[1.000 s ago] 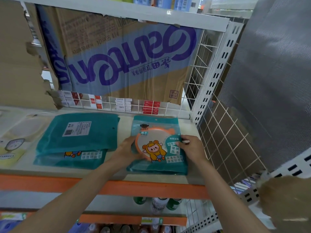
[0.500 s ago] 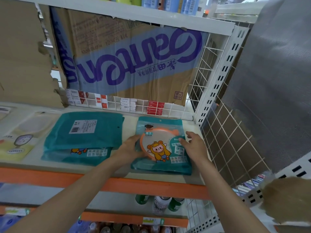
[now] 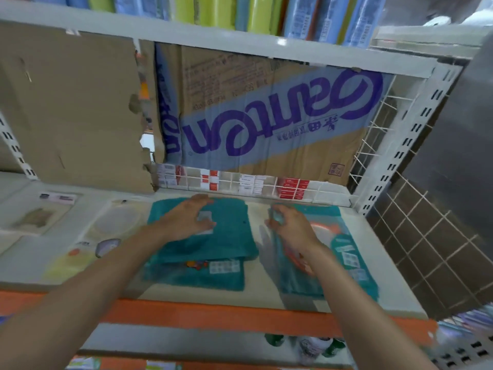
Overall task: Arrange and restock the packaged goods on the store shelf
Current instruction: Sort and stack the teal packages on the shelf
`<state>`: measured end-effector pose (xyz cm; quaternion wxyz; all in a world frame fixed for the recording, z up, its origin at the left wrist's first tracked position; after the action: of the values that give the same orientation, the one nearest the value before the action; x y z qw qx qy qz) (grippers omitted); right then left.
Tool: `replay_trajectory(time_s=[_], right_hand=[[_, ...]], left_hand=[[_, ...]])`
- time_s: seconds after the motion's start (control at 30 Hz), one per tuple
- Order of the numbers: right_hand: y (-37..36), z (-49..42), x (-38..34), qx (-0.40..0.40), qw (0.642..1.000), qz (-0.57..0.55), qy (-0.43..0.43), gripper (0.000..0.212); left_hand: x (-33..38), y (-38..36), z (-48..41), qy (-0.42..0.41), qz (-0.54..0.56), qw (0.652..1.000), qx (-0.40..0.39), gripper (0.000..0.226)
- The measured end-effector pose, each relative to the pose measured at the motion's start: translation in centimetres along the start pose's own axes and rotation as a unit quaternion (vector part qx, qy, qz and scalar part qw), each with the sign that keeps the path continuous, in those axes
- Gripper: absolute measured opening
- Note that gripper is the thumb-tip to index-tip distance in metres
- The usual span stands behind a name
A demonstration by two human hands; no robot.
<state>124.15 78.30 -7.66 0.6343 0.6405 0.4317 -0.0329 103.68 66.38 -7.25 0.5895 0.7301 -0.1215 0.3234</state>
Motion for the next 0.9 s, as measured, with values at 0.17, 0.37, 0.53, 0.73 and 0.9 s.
replay_trajectory(time_s=[0.17, 0.37, 0.53, 0.73, 0.9], right_hand=[[-4.1, -0.6, -2.9, -0.018, 0.995, 0.008, -0.095, 0.048], [-5.7, -0.1, -3.6, -0.019, 0.976, 0.009, -0.215, 0.047], [-6.3, -0.5, -3.3, -0.049, 0.953, -0.073, -0.289, 0.037], [-5.6, -1.1, -4.1, -0.054, 0.959, -0.116, -0.253, 0.012], [-3.1, -2.5, -7.7, -0.011, 0.987, -0.091, -0.129, 0.029]], left_hand=[[-5.4, 3.4, -0.2, 0.006, -0.009, 0.999, -0.047, 0.056], [-7.6, 4.2, 0.0, -0.032, -0.02, 0.996, -0.078, 0.058], [-8.2, 4.3, 0.4, -0.031, -0.036, 0.995, -0.089, 0.062], [-8.3, 4.5, -0.2, -0.041, -0.014, 0.996, -0.08, 0.059], [-6.8, 6.8, -1.2, -0.065, 0.041, 0.995, -0.06, 0.056]])
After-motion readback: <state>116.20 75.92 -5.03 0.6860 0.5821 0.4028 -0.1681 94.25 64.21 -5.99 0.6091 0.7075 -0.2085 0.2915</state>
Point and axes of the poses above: each hand's wrist, its own z-axis away from the middle knuckle, its own y-axis out of the back of the hand, x = y × z, the point moved 3 cm from there along -z, towards the middle knuckle, and after that the axes turned 9 degrees about x, right-handed, at the moved point
